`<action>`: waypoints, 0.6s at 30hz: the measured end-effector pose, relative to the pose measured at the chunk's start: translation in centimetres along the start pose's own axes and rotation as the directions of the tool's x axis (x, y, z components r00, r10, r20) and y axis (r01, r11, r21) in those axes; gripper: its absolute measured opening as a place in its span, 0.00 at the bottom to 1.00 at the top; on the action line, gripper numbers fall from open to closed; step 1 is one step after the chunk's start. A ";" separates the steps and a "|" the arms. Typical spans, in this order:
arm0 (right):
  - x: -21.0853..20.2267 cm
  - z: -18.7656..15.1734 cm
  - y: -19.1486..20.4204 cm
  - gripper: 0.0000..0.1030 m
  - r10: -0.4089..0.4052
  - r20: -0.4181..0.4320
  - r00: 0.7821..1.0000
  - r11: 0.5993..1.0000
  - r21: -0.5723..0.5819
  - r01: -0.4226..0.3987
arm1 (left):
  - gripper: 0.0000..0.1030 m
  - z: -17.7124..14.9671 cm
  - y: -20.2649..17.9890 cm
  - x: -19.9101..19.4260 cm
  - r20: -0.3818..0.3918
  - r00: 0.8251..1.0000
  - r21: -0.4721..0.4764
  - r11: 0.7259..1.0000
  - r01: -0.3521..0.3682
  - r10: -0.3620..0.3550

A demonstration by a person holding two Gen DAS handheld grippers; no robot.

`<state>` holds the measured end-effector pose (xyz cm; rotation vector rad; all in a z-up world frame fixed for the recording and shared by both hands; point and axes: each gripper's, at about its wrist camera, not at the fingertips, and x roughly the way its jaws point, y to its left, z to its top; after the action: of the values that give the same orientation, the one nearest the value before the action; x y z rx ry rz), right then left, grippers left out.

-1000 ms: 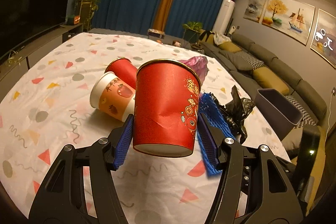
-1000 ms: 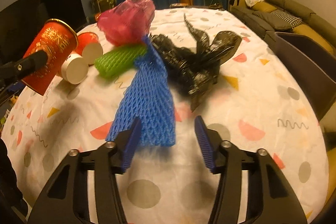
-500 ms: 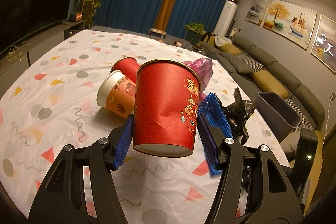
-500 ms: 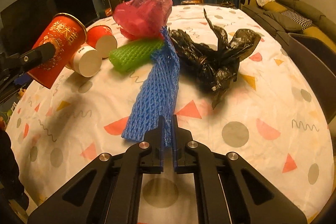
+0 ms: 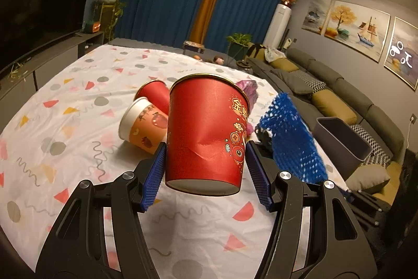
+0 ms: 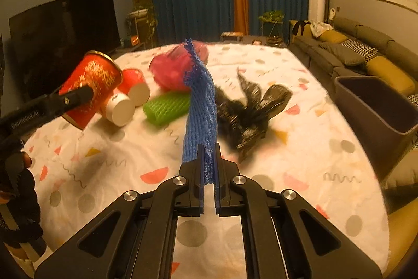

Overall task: Collect trash
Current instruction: 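Carry the red cup and blue net over the grey bin and release both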

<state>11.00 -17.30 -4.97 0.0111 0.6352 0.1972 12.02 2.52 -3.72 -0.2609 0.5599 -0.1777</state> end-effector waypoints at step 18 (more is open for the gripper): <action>-5.6 3.0 -7.0 0.06 -0.132 0.183 0.974 0.987 0.114 0.112 | 0.58 1.2 -7.2 1.7 0.006 0.994 0.119 0.987 0.105 -0.107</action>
<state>9.64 -25.07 0.18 0.0892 0.4531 0.0432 13.46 -4.50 -1.49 -0.1765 0.5218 -0.3111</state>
